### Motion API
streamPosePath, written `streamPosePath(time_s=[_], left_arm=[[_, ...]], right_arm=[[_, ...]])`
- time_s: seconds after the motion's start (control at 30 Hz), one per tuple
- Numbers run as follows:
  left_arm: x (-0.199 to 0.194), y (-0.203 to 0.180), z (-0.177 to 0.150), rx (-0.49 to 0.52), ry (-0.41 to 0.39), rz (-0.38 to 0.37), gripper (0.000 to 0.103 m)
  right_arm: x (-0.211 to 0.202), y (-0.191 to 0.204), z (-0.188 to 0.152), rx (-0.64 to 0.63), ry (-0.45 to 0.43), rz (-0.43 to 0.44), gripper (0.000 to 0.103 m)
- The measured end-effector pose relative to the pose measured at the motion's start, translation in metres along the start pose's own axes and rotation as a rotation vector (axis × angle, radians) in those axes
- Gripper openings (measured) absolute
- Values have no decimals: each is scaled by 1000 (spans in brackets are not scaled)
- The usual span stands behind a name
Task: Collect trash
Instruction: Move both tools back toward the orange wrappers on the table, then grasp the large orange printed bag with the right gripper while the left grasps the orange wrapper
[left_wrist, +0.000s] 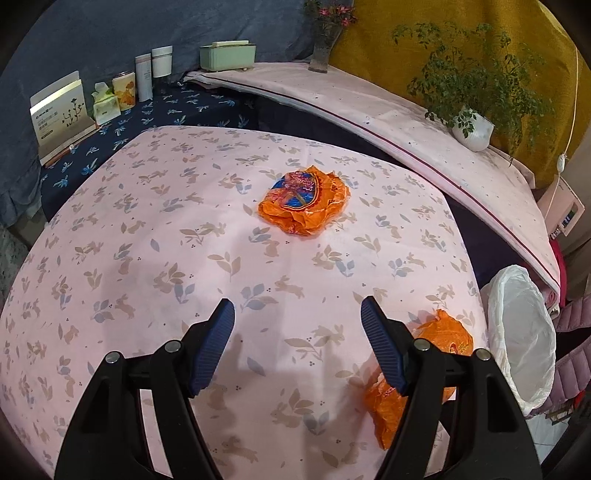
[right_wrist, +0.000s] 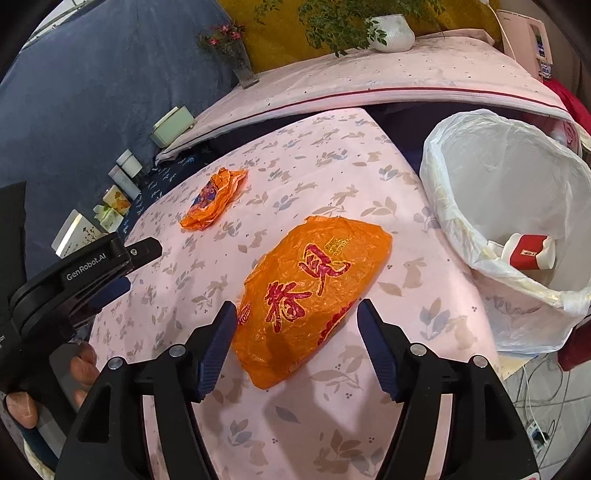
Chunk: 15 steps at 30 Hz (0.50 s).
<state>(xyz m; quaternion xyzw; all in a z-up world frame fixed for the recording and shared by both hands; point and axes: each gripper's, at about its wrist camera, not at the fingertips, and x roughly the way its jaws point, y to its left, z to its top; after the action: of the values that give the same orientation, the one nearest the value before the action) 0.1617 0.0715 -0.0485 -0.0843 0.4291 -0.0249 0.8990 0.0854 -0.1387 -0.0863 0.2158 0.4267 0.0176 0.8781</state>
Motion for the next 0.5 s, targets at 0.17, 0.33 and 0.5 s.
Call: streamPosePath(time_s=[0.17,0.33,0.5], left_arm=[[6,14,1,-17,5,12,69],[13,23,5,-22,3,28,74],[22,31,14,-23,-2,43,82]], right_arm=[[16,6,-2,-6,22,-22,66],[30,9,1,-3,32,-55,66],[41,9,4,14,40,-66,66]])
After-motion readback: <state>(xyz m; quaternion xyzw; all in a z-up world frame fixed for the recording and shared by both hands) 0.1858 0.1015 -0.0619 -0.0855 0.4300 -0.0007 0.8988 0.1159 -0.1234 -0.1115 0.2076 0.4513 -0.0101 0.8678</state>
